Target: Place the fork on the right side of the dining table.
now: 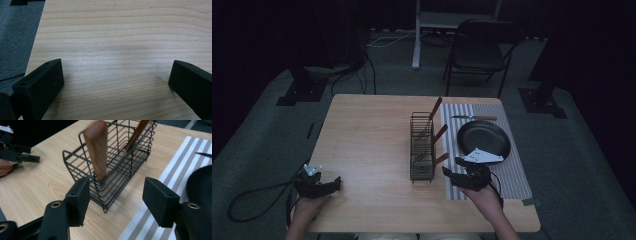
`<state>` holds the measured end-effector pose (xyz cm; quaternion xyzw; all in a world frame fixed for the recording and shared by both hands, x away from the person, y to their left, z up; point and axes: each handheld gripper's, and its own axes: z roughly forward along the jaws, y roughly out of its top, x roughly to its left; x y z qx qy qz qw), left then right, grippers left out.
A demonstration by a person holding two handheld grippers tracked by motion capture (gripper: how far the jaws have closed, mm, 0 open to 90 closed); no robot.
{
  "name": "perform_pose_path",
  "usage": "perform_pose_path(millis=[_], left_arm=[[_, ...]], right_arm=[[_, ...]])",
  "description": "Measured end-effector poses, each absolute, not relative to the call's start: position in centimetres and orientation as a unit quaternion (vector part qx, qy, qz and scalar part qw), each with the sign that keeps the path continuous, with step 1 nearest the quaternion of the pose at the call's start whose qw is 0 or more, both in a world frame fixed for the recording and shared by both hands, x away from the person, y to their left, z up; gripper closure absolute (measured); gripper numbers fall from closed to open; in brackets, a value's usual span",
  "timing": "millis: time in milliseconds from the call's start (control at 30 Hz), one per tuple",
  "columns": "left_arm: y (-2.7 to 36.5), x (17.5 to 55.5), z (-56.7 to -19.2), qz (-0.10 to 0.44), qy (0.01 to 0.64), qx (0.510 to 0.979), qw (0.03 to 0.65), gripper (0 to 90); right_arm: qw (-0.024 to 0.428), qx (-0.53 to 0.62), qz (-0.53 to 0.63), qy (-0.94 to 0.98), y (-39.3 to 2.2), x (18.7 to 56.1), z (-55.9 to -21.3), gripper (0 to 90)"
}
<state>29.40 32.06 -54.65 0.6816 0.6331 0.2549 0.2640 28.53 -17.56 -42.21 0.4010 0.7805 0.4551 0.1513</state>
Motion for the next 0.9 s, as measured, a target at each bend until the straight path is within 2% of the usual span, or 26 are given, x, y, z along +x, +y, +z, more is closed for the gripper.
perform_pose_path(millis=[233, 367, 533, 633, 900], left_arm=[[32.1, 29.4, -54.7, 0.255, 0.633, 0.681, 0.264, 0.2], [32.1, 29.4, -54.7, 0.255, 0.633, 0.682, 0.264, 0.2], [32.1, 29.4, -54.7, 0.255, 0.633, 0.681, 0.264, 0.2], [32.1, 29.4, -54.7, 0.255, 0.633, 0.681, 0.264, 0.2], [32.1, 29.4, -54.7, 0.255, 0.633, 0.681, 0.264, 0.2]], right_arm=[[0.147, 0.394, 0.471, 0.776, -16.6, 28.7, -41.0, 51.9], [0.15, 0.393, 0.473, 0.775, -16.0, 28.7, -40.5, 52.4], [0.153, 0.397, 0.474, 0.771, -15.4, 28.9, -40.0, 58.7], [0.148, 0.404, 0.475, 0.768, -15.5, 29.0, -40.1, 66.2], [0.144, 0.411, 0.481, 0.761, -15.9, 29.2, -39.8, 71.9]])
